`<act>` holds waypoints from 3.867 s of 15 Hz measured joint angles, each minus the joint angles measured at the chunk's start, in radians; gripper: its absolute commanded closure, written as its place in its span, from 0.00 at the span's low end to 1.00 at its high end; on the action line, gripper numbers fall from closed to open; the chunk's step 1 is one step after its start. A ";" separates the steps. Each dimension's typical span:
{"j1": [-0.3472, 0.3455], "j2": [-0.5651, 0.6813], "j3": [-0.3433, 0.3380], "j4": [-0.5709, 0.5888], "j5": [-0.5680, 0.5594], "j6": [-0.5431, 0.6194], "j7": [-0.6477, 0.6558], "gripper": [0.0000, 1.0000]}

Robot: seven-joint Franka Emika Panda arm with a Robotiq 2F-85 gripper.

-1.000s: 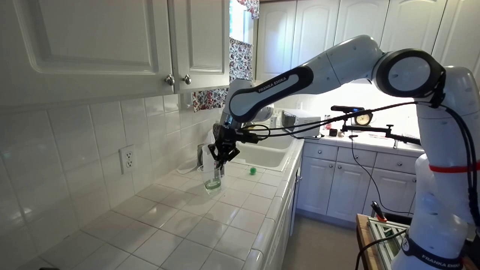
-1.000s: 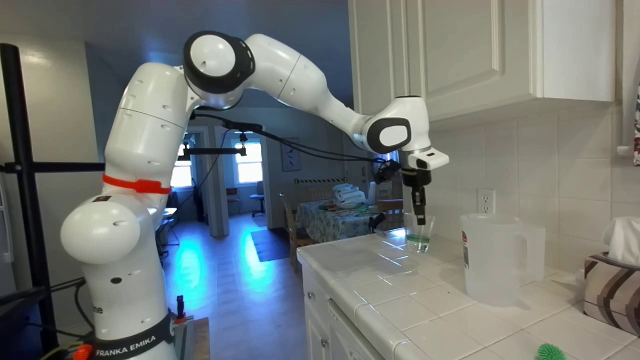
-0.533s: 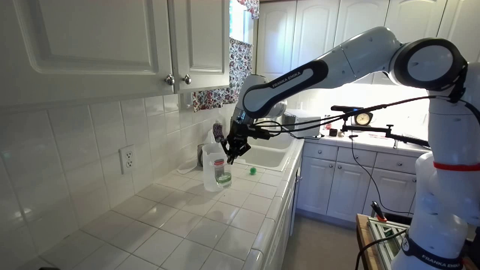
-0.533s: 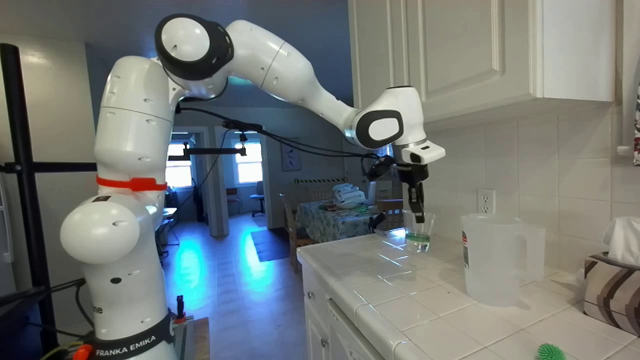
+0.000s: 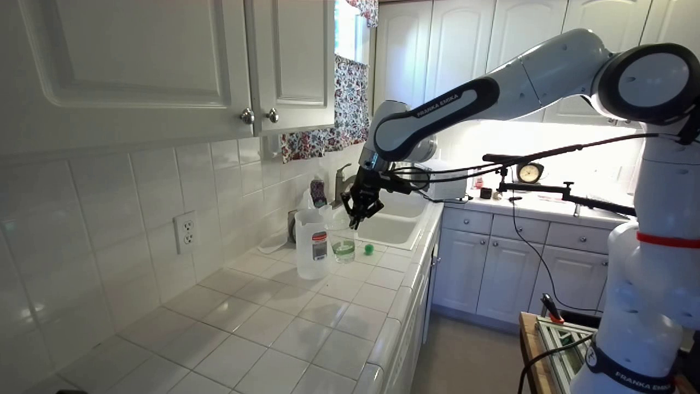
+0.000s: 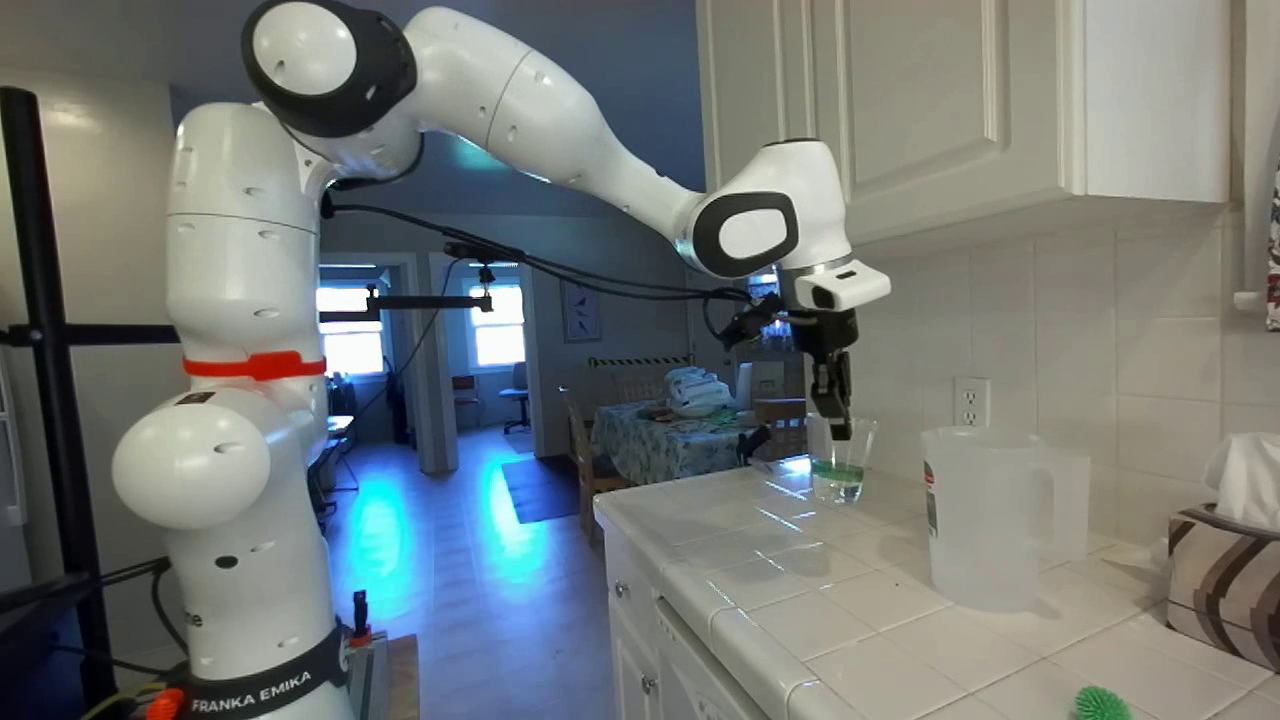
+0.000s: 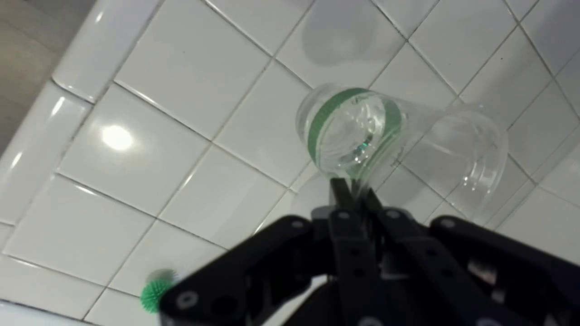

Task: Pour the contents from the cup into the jar

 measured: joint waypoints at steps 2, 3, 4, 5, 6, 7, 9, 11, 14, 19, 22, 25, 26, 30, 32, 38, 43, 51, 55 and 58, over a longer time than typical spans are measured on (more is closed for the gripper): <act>-0.017 -0.019 -0.007 -0.011 0.000 -0.005 0.011 0.98; -0.026 -0.027 -0.011 -0.015 0.000 -0.005 0.016 0.98; -0.034 -0.034 -0.015 -0.018 0.000 -0.005 0.022 0.98; -0.044 -0.039 -0.019 -0.019 0.000 -0.005 0.030 0.98; -0.052 -0.042 -0.024 -0.019 0.000 -0.005 0.039 0.98; -0.060 -0.044 -0.030 -0.019 0.000 -0.005 0.049 0.98; -0.076 -0.047 -0.039 -0.019 0.000 -0.005 0.066 0.98; -0.090 -0.047 -0.046 -0.018 0.000 -0.005 0.081 0.98; -0.103 -0.047 -0.054 -0.017 0.007 0.015 0.094 0.94; -0.108 -0.047 -0.056 -0.017 0.010 0.028 0.104 0.94; -0.108 -0.046 -0.056 -0.017 0.010 0.028 0.105 0.98; -0.115 -0.037 -0.059 -0.005 0.010 0.026 0.110 0.98; -0.119 -0.032 -0.064 0.003 0.010 0.026 0.114 0.98; -0.134 -0.014 -0.078 0.044 0.002 0.026 0.137 0.98; -0.134 -0.002 -0.085 0.070 -0.017 0.026 0.156 0.98; -0.126 0.070 -0.087 0.175 -0.148 0.025 0.245 0.98; -0.081 0.161 -0.084 0.271 -0.231 0.045 0.321 0.94; -0.073 0.182 -0.096 0.292 -0.269 0.048 0.335 0.98; -0.063 0.186 -0.109 0.300 -0.371 0.055 0.369 0.98; -0.043 0.194 -0.111 0.311 -0.450 0.061 0.404 0.98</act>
